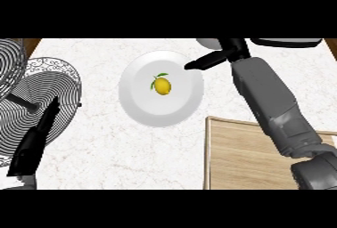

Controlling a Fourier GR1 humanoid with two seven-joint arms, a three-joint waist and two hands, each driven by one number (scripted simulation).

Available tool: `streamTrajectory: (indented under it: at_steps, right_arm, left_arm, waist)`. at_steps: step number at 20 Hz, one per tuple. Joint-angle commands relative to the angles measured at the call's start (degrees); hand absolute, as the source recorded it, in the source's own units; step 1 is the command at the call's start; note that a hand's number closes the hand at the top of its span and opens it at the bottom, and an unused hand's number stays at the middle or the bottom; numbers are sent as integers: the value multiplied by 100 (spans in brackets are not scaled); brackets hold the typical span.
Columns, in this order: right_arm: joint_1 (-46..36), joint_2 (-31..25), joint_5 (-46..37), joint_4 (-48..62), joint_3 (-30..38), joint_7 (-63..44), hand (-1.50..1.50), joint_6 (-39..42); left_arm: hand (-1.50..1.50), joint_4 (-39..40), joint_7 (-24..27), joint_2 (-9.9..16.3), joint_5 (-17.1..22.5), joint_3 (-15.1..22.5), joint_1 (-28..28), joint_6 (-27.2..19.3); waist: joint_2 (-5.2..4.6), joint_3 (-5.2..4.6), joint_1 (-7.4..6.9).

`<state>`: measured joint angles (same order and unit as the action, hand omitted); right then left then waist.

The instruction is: Pick the lemon from the tray and place it in the plate

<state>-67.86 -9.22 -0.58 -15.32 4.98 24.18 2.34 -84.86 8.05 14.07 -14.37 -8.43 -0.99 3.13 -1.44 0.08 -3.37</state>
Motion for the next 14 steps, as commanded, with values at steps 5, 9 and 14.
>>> streamTrajectory:
  at_steps: [5, 9, 14]
  right_arm:
    - [321, -1030, 53, 303, 219, 1153, -150, 1210]
    - [202, -1247, 0, 534, 267, 1252, -150, 1251]
    - [309, -1487, -68, 722, 279, 1470, -150, 1360]
  left_arm:
    - [0, 35, -176, -112, -150, 124, 280, -112]
    - [0, 0, -137, -313, -207, 252, 234, -218]
    - [0, 43, 20, -278, -190, 256, 120, -144]
  waist:
    - [-55, 7, -11]
    - [-80, 8, -108]
    - [-121, 12, -211]
